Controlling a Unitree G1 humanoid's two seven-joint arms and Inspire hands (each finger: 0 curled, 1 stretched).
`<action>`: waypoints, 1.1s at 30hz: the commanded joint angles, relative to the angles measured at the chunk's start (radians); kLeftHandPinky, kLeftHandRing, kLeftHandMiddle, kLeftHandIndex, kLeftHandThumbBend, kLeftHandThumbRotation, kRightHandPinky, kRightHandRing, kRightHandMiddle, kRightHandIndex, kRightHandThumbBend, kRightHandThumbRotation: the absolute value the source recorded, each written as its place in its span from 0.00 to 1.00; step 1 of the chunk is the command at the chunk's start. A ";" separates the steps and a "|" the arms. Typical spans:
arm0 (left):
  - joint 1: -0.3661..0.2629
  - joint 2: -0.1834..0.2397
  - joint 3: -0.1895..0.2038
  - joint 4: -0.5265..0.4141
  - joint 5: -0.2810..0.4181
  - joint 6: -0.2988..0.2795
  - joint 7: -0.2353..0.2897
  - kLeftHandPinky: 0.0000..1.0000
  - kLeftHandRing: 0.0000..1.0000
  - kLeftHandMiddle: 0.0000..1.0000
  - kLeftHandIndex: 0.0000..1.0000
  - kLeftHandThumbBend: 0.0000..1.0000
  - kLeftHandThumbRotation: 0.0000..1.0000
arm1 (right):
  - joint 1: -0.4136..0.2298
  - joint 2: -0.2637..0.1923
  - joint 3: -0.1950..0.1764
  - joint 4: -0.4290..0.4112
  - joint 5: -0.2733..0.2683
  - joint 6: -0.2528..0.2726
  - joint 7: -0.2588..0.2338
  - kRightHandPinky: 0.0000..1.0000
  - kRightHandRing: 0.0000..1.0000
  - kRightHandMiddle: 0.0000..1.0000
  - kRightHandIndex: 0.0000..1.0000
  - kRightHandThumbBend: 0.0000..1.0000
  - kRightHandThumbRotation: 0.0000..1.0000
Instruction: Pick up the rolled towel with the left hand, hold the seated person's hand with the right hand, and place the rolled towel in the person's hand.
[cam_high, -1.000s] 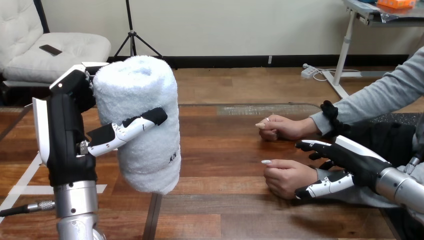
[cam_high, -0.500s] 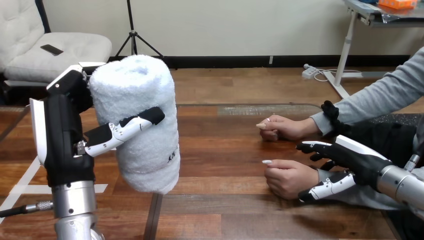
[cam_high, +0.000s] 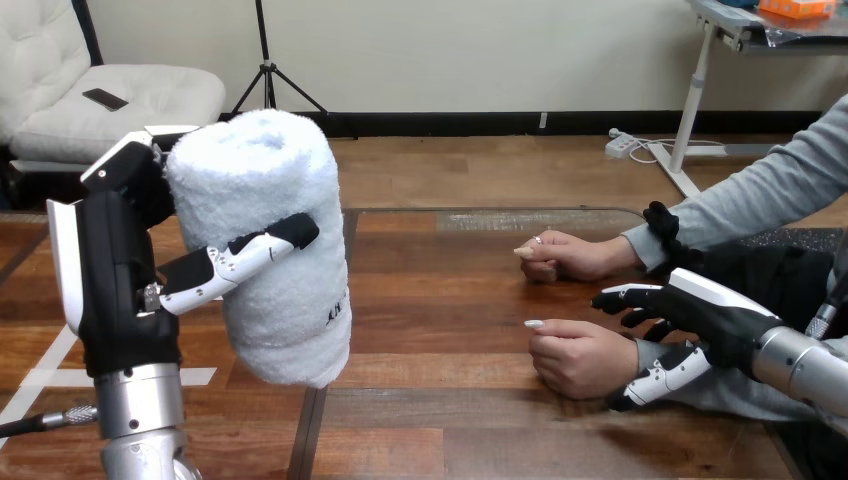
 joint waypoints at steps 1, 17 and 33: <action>-0.046 -0.010 0.002 -0.029 -0.015 -0.031 -0.006 0.30 0.35 0.40 0.43 0.68 0.00 | -0.062 -0.037 0.018 0.002 -0.020 0.019 -0.027 0.74 0.82 0.86 0.85 1.00 0.10; -0.048 -0.015 0.011 -0.021 -0.026 -0.035 -0.017 0.30 0.35 0.40 0.43 0.66 0.00 | -0.079 -0.046 0.048 0.007 -0.062 0.029 -0.056 0.71 0.79 0.82 0.81 1.00 0.03; -0.050 -0.017 0.019 -0.031 -0.022 -0.025 -0.020 0.30 0.35 0.40 0.43 0.67 0.00 | -0.086 -0.052 0.073 0.003 -0.099 0.028 -0.103 0.66 0.75 0.79 0.78 1.00 0.05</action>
